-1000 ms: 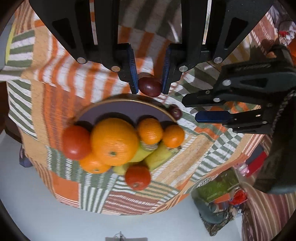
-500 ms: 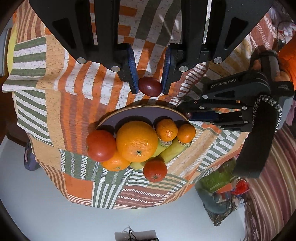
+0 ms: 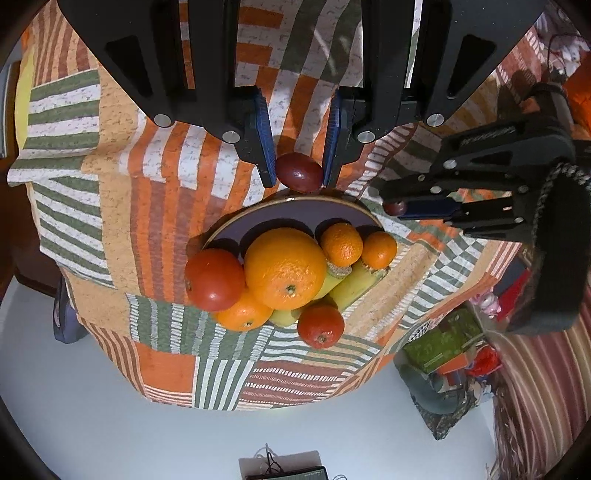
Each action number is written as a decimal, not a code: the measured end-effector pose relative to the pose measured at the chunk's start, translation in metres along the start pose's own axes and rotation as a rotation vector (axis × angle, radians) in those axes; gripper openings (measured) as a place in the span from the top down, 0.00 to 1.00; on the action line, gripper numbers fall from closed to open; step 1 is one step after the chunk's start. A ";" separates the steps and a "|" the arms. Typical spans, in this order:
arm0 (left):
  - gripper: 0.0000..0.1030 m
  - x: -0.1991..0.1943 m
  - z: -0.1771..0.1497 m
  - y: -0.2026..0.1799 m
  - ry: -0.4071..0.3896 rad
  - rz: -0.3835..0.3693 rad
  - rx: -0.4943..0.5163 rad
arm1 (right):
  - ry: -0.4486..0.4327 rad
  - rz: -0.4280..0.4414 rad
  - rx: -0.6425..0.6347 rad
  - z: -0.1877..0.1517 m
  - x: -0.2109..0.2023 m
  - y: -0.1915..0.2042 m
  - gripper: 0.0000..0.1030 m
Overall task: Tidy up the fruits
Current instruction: 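Lower the plum onto the plate rim with the right gripper while the left gripper releases its plum there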
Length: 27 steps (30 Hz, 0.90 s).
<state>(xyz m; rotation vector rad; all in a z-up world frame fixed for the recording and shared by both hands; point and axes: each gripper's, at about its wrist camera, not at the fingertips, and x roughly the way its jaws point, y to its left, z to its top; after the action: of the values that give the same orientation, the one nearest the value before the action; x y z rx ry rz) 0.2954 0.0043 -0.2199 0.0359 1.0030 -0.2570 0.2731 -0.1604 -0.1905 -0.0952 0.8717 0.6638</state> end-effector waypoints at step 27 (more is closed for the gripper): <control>0.73 0.024 0.018 0.006 -0.010 -0.030 -0.091 | 0.036 0.002 -0.011 0.019 0.034 0.000 0.77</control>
<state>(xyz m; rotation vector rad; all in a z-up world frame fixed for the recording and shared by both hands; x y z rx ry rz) 0.3240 0.0030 -0.2314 -0.0625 1.0052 -0.2384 0.3014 -0.1367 -0.2034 -0.1166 0.9027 0.6704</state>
